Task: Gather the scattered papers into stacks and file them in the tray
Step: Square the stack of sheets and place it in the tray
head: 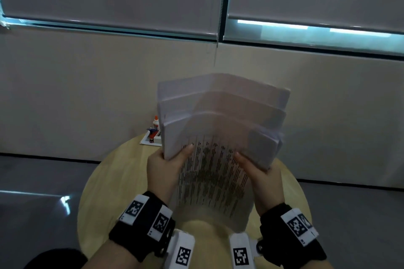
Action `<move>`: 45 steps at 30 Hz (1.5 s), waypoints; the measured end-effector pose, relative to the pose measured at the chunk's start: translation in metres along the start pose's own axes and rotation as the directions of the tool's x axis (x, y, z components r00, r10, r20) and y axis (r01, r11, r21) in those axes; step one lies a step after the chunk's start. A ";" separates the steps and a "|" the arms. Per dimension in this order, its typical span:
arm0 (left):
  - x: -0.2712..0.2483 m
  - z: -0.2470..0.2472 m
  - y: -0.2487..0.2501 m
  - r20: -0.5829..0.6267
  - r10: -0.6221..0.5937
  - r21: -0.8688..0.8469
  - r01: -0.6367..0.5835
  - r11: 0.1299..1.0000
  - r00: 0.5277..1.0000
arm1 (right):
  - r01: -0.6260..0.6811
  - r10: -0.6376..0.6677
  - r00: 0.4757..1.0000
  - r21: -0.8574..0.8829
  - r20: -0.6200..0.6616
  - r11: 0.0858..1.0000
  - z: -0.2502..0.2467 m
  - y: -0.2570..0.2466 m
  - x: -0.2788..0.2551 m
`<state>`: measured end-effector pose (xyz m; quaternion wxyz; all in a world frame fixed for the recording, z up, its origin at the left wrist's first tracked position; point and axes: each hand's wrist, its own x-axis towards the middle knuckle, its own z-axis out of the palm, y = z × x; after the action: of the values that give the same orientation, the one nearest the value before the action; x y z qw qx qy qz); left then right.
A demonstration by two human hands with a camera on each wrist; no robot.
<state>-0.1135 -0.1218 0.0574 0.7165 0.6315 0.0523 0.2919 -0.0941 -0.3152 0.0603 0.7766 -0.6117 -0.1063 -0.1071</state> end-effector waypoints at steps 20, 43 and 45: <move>0.006 -0.030 -0.040 0.301 -0.178 -0.045 0.200 0.979 0.937 | 0.699 -0.689 0.661 -0.577 0.296 0.422 -0.018 -0.032 0.012; 0.009 -0.033 -0.047 0.324 -0.180 -0.043 0.205 0.978 0.929 | 0.648 -0.636 0.725 -0.576 0.266 0.498 -0.012 -0.048 0.009; 0.008 -0.033 -0.047 0.319 -0.178 -0.042 0.201 0.979 0.931 | 0.644 -0.640 0.729 -0.557 0.241 0.524 -0.010 -0.052 0.007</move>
<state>-0.1048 -0.0900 0.0095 0.7632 0.6350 -0.0125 0.1190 -0.1024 -0.3368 0.1083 0.4420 -0.7441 -0.2859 -0.4114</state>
